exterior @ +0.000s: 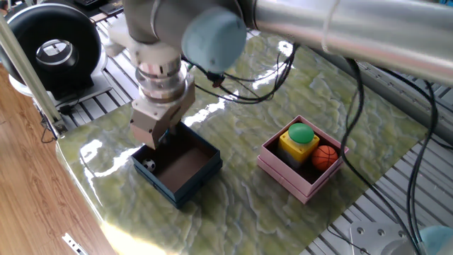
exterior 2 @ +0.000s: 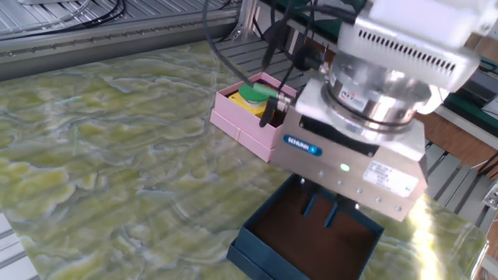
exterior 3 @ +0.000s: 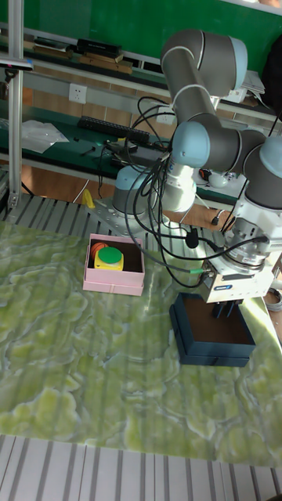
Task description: Move an object from one box to another
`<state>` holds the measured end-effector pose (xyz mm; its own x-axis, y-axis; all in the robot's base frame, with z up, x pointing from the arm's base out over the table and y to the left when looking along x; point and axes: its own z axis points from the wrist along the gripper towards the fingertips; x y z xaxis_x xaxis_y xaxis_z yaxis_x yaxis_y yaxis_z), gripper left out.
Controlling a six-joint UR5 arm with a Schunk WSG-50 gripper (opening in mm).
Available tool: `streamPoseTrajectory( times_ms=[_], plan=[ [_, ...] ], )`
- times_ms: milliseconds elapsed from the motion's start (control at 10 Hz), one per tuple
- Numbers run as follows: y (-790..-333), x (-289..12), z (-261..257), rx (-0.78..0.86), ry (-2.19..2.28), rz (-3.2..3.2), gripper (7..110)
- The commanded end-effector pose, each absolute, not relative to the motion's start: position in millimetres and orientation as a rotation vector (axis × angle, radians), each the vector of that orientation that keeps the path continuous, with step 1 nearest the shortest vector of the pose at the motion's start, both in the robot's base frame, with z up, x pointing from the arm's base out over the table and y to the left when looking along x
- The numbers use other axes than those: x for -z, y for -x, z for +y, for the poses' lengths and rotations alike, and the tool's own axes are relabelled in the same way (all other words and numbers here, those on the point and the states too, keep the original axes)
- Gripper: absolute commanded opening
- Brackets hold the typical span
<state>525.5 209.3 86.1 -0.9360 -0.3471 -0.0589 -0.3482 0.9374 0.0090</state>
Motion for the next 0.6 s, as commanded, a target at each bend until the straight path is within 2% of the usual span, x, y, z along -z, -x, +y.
streamPoseTrajectory(
  times_ms=[0, 500],
  plan=[
    [-513.6, -75.6, 205.6, -0.042, 0.562, 3.016, 22],
    [-494.7, -63.6, 226.6, -0.091, 0.645, 2.997, 22]
  ],
)
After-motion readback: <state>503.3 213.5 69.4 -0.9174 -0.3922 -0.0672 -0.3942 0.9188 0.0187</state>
